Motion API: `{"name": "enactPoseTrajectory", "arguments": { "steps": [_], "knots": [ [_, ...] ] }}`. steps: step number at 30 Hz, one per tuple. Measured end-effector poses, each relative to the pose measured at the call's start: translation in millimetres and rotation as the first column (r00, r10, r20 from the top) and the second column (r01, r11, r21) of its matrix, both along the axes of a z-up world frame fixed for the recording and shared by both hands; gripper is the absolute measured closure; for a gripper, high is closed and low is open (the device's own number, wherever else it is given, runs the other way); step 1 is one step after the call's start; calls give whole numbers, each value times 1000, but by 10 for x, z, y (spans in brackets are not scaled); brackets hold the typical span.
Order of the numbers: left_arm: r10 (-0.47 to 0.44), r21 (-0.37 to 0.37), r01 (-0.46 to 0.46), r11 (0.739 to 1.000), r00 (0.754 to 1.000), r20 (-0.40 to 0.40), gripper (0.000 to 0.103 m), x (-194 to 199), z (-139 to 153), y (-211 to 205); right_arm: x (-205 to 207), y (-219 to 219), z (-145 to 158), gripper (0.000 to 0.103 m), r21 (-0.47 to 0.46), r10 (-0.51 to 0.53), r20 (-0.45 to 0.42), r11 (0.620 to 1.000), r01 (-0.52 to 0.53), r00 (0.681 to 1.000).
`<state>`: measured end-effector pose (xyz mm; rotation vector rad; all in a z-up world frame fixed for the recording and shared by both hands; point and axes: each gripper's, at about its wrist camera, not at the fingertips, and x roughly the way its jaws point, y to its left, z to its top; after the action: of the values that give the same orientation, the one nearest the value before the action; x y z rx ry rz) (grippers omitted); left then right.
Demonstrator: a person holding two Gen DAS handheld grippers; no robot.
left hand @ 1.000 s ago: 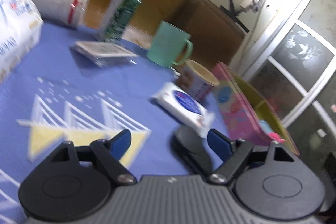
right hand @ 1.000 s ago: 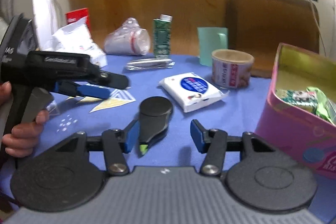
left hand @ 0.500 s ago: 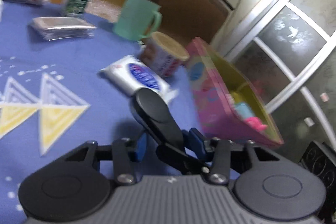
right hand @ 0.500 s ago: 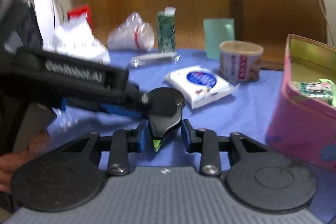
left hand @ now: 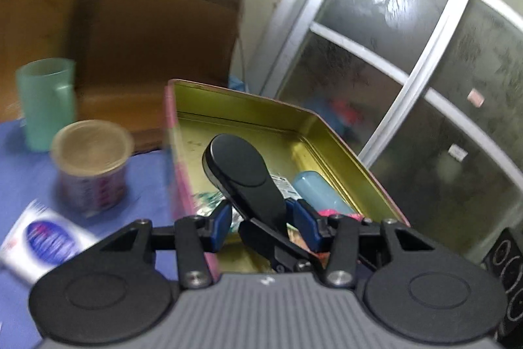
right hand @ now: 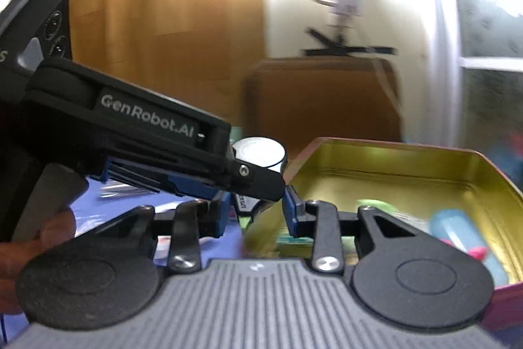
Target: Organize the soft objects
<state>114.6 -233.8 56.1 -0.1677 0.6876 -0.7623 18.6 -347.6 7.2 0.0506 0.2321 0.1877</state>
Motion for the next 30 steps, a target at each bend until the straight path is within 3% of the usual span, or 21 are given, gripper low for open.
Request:
{"name": "enactPoseTrajectory", "arguments": {
  "steps": [2, 4, 7, 10, 16, 20, 24, 28, 30],
  "knots": [
    [0, 46, -1, 999, 1000, 15, 59, 138, -29, -230, 147, -118, -22, 66, -7, -53, -20, 999, 53, 998],
    [29, 99, -33, 995, 999, 46, 47, 259, -66, -407, 316, -199, -53, 65, -26, -95, -45, 995, 94, 994],
    [82, 153, -92, 984, 994, 71, 44, 341, -123, -495, 438, -297, -110, 64, -19, -140, -69, 990, 139, 988],
    [90, 122, -95, 988, 995, 52, 40, 317, -169, -375, 359, -382, -176, 65, 21, -129, -66, 991, 130, 990],
    [95, 76, -103, 992, 990, 107, 35, 37, -113, -122, 199, -432, -189, 65, 62, -137, -57, 988, 141, 989],
    [104, 37, -111, 993, 982, 160, 32, -210, -40, 139, 102, -384, -131, 65, 75, -139, -32, 987, 142, 990],
    [166, -5, -167, 986, 974, 156, 32, -362, -75, 592, 24, -286, -50, 65, 84, -114, 5, 990, 113, 993],
    [287, -12, -287, 958, 952, 109, 32, -414, -251, 1188, -45, -61, 22, 65, 68, -33, 53, 997, 29, 998],
    [364, 8, -366, 931, 928, 83, 32, -410, -377, 1517, -37, 105, 40, 65, 40, 33, 48, 999, -35, 998]
  ]
}}
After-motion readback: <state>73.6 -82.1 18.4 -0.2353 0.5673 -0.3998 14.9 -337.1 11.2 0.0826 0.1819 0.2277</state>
